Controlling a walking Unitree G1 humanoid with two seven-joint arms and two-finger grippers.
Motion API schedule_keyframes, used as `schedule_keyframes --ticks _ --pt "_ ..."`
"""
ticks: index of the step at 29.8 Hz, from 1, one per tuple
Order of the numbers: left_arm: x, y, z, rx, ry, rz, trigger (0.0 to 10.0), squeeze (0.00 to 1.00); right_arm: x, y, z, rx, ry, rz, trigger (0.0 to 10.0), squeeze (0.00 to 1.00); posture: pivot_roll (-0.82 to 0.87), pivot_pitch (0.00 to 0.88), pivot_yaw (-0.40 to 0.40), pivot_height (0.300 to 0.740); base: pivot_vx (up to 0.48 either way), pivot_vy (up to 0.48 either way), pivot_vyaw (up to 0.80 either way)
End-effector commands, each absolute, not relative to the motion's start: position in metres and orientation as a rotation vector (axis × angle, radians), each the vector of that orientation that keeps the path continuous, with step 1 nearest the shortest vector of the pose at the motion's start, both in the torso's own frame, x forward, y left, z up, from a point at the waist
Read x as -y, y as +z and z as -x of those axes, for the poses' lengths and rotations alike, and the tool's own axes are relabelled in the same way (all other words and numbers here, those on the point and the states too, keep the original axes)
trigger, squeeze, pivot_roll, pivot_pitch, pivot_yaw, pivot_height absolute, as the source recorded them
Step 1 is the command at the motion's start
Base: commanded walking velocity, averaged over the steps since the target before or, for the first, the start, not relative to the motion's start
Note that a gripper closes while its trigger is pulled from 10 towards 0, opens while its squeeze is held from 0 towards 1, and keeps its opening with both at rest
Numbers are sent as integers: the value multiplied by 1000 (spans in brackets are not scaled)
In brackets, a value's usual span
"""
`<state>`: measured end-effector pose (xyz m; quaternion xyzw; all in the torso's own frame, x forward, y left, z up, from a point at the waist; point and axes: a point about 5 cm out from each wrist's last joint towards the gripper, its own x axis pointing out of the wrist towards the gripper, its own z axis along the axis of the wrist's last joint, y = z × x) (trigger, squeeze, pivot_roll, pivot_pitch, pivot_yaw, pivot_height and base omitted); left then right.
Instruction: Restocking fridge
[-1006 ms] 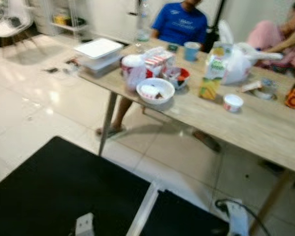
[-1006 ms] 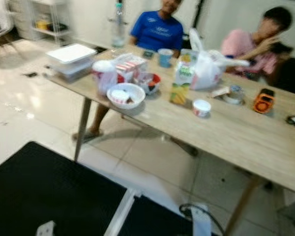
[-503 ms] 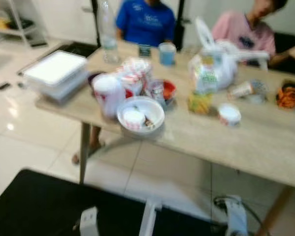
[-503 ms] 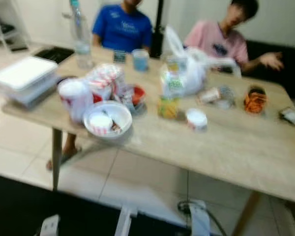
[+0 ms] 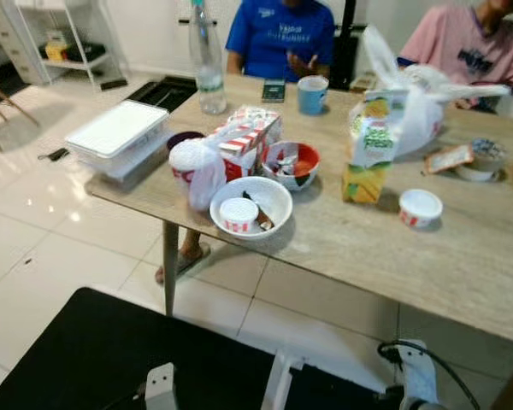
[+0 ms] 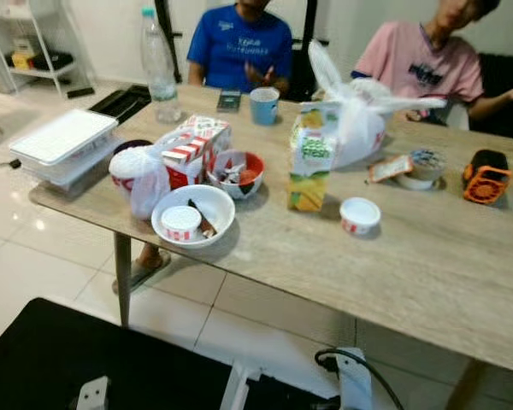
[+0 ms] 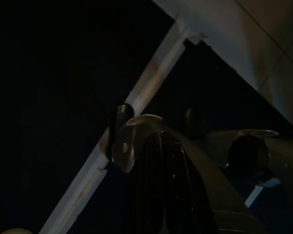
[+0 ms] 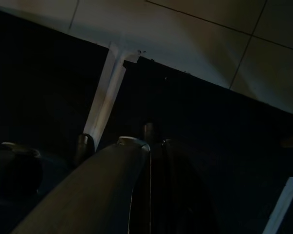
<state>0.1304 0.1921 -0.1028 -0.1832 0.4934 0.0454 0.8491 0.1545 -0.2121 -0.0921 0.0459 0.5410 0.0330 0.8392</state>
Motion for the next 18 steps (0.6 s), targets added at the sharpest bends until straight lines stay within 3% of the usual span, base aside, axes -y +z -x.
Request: schedule_keyframes --ticks 1,9,18 --pt "-192 -104 -128 -1049 98 390 10000 0 207 -93 -154 -1139 91 -109 10000 0 -16 0 9 740 0 0 0" --pt "-192 -104 -127 -1048 103 397 10000 0 193 -91 -161 -1124 247 -69 10000 0 -16 0 11 740 0 0 0" --pt "-192 -104 -127 -1049 104 395 10000 0 155 -71 -193 -992 648 -151 10000 0 -17 0 15 740 0 0 0"
